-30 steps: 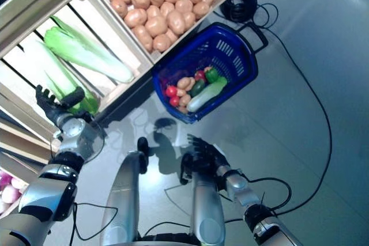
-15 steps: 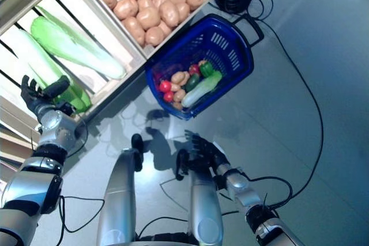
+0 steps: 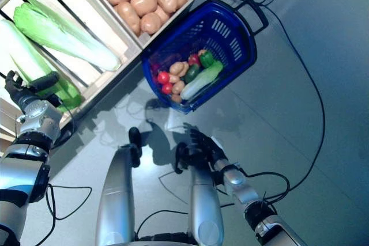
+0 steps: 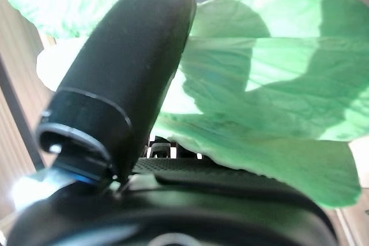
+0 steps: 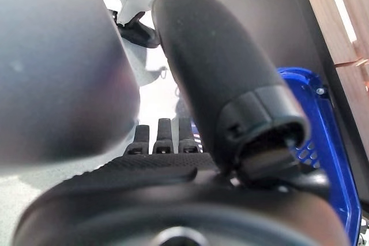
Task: Put vegetables into the basket
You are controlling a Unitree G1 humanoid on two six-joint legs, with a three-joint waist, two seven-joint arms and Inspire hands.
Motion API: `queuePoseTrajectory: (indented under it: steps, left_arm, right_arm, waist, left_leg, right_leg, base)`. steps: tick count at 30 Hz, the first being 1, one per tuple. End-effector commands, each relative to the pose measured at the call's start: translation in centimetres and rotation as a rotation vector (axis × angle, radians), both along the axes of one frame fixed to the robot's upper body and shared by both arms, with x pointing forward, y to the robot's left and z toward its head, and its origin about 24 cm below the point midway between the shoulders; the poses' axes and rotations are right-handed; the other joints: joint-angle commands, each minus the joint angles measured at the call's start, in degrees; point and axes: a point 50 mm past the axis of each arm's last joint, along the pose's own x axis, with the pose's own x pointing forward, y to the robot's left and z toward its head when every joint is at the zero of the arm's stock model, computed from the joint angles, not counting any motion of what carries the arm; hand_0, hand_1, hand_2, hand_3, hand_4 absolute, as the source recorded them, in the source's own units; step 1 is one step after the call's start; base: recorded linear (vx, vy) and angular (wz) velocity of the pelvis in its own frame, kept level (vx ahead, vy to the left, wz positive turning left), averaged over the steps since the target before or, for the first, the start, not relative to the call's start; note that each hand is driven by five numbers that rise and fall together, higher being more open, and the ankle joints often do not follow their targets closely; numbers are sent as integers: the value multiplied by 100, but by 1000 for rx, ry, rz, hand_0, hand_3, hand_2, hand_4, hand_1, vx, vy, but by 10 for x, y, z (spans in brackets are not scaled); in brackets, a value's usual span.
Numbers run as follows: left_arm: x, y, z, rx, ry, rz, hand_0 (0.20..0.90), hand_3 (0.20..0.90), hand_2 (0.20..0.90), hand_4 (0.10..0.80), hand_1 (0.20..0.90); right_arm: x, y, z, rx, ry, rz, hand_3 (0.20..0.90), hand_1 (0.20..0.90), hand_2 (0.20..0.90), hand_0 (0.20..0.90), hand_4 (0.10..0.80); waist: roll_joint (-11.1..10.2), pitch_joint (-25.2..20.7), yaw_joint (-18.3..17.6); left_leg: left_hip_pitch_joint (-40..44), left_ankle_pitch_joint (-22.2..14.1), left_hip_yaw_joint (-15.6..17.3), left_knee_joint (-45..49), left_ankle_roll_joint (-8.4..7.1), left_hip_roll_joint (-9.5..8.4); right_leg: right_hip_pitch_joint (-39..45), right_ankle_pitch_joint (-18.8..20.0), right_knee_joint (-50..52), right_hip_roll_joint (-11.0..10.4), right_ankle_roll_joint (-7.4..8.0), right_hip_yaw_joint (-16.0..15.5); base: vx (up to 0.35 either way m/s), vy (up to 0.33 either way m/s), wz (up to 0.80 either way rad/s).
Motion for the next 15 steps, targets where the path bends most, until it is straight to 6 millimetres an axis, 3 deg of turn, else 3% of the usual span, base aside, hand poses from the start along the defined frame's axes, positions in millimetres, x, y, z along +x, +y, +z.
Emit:
queuePoseTrajectory:
  steps: [1, 6, 7, 8, 15]
  left_arm:
    - [15, -30, -23, -56, 202, -212, 900, 900, 900, 800, 900]
    - [12, -33, -35, -92, 232, -232, 900, 900, 900, 800, 900]
    - [12, -32, -34, -91, 204, -238, 328, 328, 328, 419, 328]
    - [13, -32, -33, -92, 182, -247, 300, 300, 300, 400, 300]
    - [15, -39, -23, -66, 63, -276, 300, 300, 300, 400, 300]
  right_arm:
    - [9, 15, 28, 95, -142, 1, 900, 900, 900, 900, 800]
    - [14, 19, 33, 97, -155, -5, 900, 900, 900, 900, 800]
    - [15, 18, 35, 94, -160, -12, 900, 900, 900, 900, 800]
    - [16, 17, 35, 92, -162, -15, 900, 900, 900, 900, 800]
    - [12, 9, 34, 86, -169, -45, 900, 900, 900, 900, 800]
  waist:
    - [-114, -24, -213]
    - [-138, -24, -205]
    - [-139, -24, -199]
    - [-136, -24, -201]
    - [-108, -24, -130]
  left_leg:
    - [427, -777, 224, 401, 332, 14]
    - [359, -770, 187, 451, 315, 17]
    - [331, -777, 168, 489, 313, 26]
    - [314, -778, 163, 510, 310, 33]
    - [214, -835, 93, 686, 329, 15]
  right_leg:
    - [-101, 930, -435, 34, 82, 336]
    - [-145, 913, -402, 41, 65, 311]
    - [-161, 891, -367, 38, 52, 301]
    - [-174, 881, -347, 38, 46, 300]
    - [-242, 814, -173, 26, 30, 264]
  base:
    - [-16, -32, 0]
    - [-4, -7, 0]
    - [0, 0, 0]
    - [0, 0, 0]
    - [0, -15, -1]
